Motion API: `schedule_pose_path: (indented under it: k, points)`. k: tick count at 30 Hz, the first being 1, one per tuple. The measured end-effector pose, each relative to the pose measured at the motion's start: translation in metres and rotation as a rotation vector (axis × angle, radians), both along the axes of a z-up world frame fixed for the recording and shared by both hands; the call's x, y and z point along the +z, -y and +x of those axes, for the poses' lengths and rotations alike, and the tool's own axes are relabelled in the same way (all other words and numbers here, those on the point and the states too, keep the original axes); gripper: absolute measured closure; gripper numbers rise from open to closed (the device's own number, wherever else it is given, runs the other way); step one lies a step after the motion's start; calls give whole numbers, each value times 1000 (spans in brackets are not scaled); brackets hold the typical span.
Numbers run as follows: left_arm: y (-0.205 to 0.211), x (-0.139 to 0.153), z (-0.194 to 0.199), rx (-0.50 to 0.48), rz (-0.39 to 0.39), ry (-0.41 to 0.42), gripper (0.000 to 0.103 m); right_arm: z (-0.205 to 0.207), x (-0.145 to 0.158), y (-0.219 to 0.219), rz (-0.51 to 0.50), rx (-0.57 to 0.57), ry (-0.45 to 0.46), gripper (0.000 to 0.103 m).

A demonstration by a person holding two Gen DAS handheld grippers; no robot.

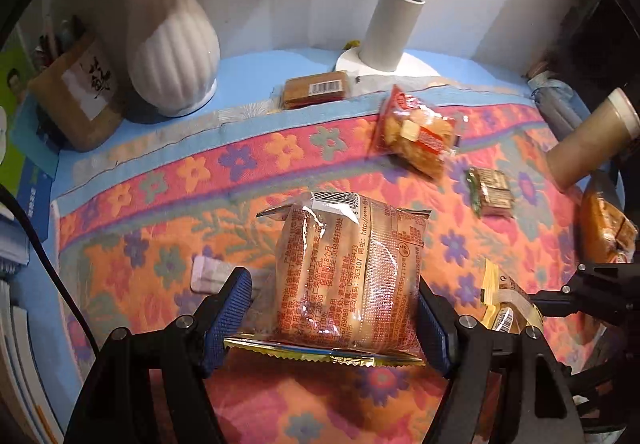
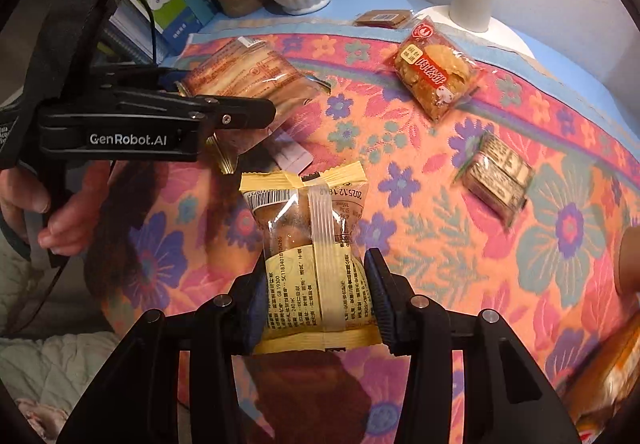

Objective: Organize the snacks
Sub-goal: 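Carry both bags to the glass plate and open both grippers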

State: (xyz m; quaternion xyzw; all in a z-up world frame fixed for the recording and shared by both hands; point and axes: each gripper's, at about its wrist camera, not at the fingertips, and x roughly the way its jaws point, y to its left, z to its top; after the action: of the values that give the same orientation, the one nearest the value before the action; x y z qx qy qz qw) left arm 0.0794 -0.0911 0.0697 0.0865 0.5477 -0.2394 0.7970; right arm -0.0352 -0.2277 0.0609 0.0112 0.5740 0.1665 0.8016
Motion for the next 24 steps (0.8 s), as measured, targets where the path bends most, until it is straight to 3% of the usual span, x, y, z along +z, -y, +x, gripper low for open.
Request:
schedule_pose_path:
  k: [13, 24]
  points:
    - [56, 49, -57, -119, -23, 80, 29, -61, 48, 54, 34, -171, 107, 60]
    - [171, 78, -117, -329, -115, 101, 29, -127, 92, 157, -3, -430, 191, 60]
